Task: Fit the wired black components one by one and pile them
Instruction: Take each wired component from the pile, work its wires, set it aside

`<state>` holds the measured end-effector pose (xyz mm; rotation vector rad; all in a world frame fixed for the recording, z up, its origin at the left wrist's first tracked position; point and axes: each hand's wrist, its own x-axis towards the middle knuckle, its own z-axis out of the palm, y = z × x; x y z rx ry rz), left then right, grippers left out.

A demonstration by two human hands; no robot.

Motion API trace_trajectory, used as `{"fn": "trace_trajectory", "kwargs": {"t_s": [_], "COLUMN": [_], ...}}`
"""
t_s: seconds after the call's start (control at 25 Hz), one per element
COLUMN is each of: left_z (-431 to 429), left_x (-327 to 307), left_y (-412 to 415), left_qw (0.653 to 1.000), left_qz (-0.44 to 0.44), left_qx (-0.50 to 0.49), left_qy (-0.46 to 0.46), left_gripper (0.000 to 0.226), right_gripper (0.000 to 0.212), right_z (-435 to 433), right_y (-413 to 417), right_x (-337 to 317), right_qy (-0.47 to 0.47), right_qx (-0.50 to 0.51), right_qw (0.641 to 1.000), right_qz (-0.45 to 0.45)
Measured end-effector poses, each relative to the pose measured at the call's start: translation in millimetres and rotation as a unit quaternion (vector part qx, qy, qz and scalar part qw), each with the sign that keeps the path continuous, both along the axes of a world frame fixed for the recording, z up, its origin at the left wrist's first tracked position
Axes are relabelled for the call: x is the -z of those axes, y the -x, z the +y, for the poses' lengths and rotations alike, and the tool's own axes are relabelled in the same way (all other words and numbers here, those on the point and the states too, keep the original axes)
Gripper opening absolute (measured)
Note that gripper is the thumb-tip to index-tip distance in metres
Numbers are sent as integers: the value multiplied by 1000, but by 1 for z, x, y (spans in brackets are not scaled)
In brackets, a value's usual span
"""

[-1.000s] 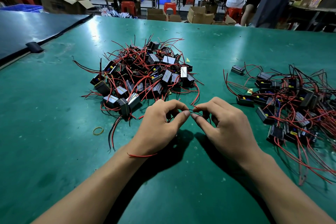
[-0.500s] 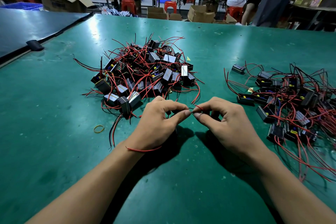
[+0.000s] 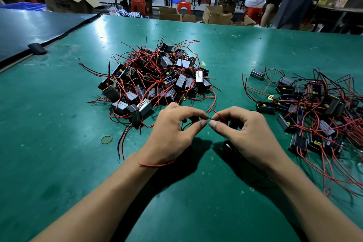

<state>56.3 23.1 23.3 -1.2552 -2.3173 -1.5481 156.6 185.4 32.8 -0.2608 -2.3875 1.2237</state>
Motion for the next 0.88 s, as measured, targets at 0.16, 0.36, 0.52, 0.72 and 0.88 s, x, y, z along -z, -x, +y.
{"fn": "trace_trajectory", "kwargs": {"t_s": [0.16, 0.36, 0.52, 0.72, 0.88], "left_z": [1, 2, 1, 1, 1], "left_x": [2, 4, 3, 3, 3], "left_y": [1, 5, 8, 9, 6], "left_qw": [1000, 1000, 999, 999, 999], "left_qz": [25, 8, -1, -17, -35], "left_qx": [4, 10, 21, 30, 9], "left_qy": [-3, 12, 31, 39, 21], "left_gripper": [8, 9, 13, 11, 5], "right_gripper": [8, 8, 7, 4, 8], "right_z": [-2, 2, 2, 5, 4], "right_y": [1, 1, 1, 2, 3], "right_x": [2, 5, 7, 6, 5], "right_qy": [-11, -129, -288, -176, -49], "right_qx": [-19, -29, -27, -68, -42], "right_qw": [1000, 991, 955, 981, 998], "right_qz": [-1, 33, 58, 44, 13]}}
